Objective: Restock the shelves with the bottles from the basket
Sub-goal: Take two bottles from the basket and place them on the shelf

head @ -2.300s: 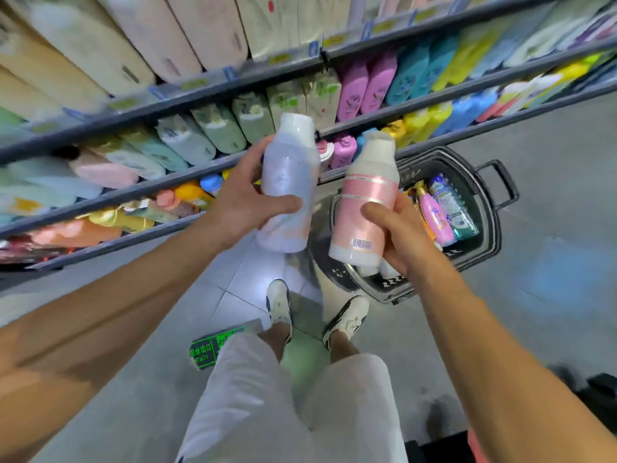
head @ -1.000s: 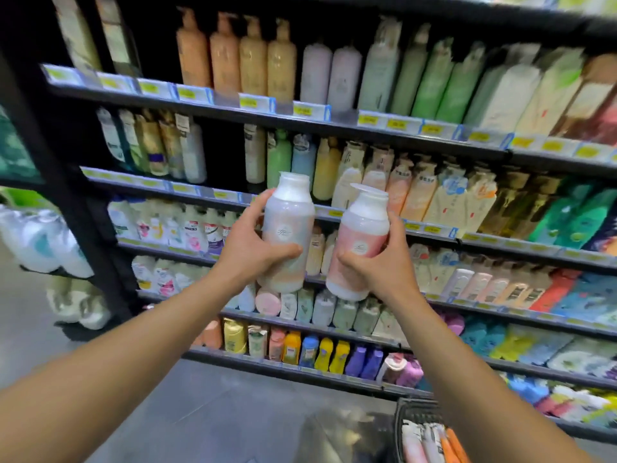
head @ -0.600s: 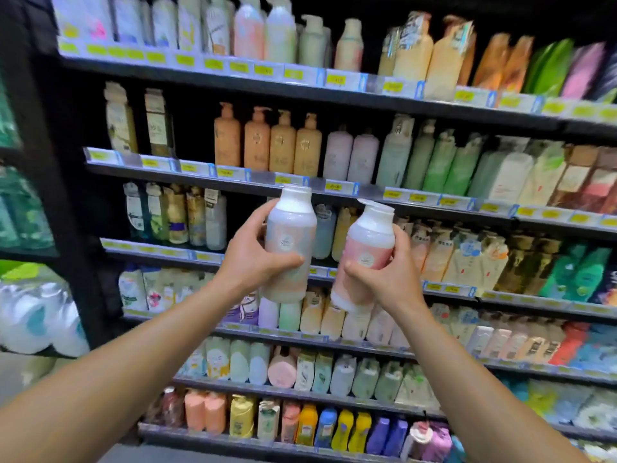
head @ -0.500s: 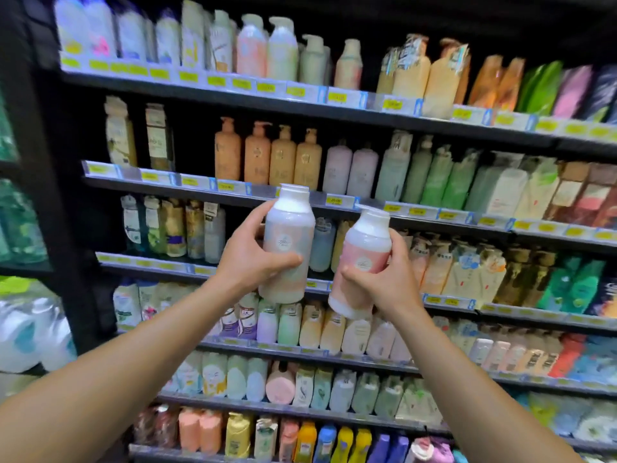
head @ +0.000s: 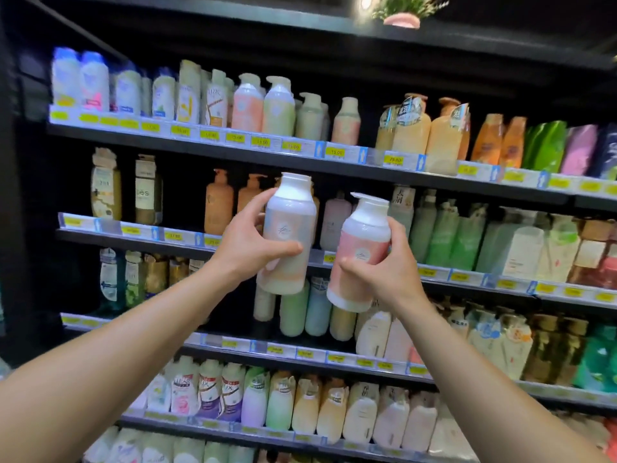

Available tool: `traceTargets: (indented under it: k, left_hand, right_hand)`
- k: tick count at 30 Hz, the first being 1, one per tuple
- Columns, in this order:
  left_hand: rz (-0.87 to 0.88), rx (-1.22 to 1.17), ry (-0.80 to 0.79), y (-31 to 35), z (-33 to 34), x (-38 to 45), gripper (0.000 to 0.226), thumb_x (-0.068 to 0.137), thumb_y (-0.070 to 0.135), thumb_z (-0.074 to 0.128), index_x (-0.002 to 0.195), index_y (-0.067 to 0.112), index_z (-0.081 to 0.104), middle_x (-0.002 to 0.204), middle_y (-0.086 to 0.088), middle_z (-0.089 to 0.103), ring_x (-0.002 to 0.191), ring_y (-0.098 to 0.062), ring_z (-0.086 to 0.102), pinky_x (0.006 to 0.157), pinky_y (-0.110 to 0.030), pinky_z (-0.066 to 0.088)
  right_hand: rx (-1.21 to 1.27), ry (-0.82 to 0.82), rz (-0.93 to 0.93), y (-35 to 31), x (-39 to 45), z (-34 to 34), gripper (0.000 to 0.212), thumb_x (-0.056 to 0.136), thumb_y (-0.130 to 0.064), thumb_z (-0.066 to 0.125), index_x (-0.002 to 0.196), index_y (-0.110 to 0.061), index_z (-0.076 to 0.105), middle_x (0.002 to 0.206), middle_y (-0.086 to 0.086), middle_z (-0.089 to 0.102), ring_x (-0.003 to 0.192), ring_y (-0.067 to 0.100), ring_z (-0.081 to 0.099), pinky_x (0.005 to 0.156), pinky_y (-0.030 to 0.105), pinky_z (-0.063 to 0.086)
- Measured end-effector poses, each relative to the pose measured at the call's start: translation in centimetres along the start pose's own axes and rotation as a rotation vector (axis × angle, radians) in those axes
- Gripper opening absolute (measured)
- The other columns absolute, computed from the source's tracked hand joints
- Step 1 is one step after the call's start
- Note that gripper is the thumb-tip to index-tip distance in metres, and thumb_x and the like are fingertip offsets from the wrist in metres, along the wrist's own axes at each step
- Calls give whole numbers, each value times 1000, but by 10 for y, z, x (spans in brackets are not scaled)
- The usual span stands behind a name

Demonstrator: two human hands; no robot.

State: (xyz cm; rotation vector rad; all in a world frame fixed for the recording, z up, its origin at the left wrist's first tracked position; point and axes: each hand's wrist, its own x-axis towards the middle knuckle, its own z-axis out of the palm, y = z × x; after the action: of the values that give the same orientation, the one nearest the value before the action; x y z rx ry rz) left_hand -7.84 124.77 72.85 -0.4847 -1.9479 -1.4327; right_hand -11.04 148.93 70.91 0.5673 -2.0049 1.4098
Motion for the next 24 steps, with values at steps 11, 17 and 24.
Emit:
traceTargets:
  k: [11,17,24]
  left_hand:
    - [54,36,114,-2,27,104,92,45,40,85,129,55,50,101,16,70,93,11,62,69,-10,50]
    - [71,40,135,-9,29,136,93,47,40,86,130,56,49,105,13,68,94,6,64,80,-25,55]
    - [113,20,122,-21,21,168,86,48,38,87,116,71,45,95,24,70,89,3,68,66,-11,53]
  right_hand:
    - [6,11,-278,-2,143,-17,90,54,-32,92,127,-39,39,110,-27,58,97,-17,56,80,5,45]
    - [67,76,-500,-35,200,-24,94,58,-25,90,137,-23,40,109,-30,58,102,-7,58,90,22,52]
    - [-11,174,-652,-63,262,-10,90,58,-20,87,135,-32,42,102,-22,56,87,-12,55,75,8,43]
